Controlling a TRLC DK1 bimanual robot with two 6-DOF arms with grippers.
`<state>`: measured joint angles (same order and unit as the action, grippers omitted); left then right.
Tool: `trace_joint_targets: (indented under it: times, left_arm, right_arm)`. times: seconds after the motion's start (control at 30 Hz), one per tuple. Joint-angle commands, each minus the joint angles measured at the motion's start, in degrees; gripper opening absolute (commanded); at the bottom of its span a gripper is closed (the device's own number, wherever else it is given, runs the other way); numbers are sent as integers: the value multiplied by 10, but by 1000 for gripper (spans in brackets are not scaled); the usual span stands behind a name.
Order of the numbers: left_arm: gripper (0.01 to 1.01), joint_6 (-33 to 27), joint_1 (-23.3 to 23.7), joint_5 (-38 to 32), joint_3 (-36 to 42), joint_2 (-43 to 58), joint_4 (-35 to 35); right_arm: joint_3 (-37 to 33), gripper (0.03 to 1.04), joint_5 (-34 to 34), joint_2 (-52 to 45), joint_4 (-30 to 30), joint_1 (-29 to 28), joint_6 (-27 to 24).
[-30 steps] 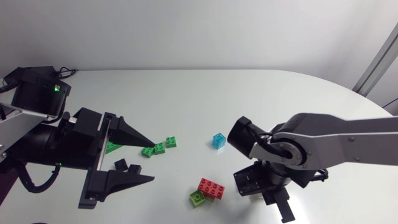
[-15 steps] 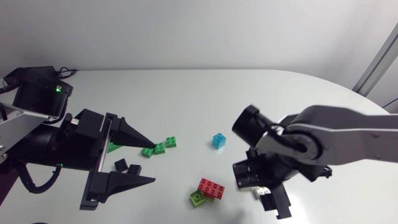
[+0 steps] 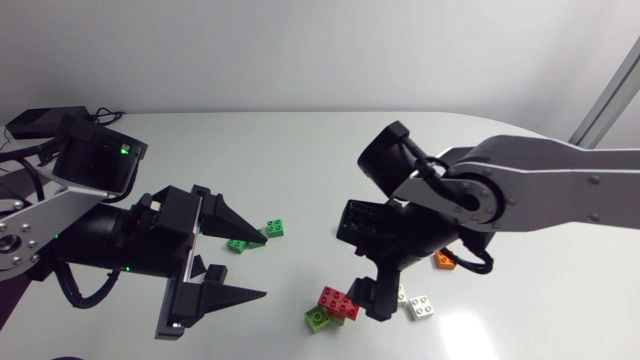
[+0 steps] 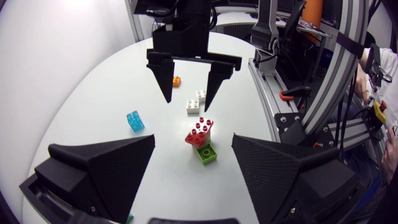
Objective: Separate the duplo bricks
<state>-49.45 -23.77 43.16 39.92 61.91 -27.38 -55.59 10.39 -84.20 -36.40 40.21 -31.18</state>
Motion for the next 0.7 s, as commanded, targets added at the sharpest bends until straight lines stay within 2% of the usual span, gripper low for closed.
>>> trace_joint_targets:
  times: [0.0, 0.13, 0.67]
  left_arm:
    - [861, 11, -6, -5, -13, 9, 6]
    - [861, 12, -5, -8, -10, 11, 7]
    - [861, 20, -15, -19, 4, 30, 13]
  right_arm:
    - [14, 931, 3, -31, 11, 6, 45]
    - [18, 930, 2, -54, 19, 8, 67]
    - [64, 903, 2, -66, 56, 48, 89]
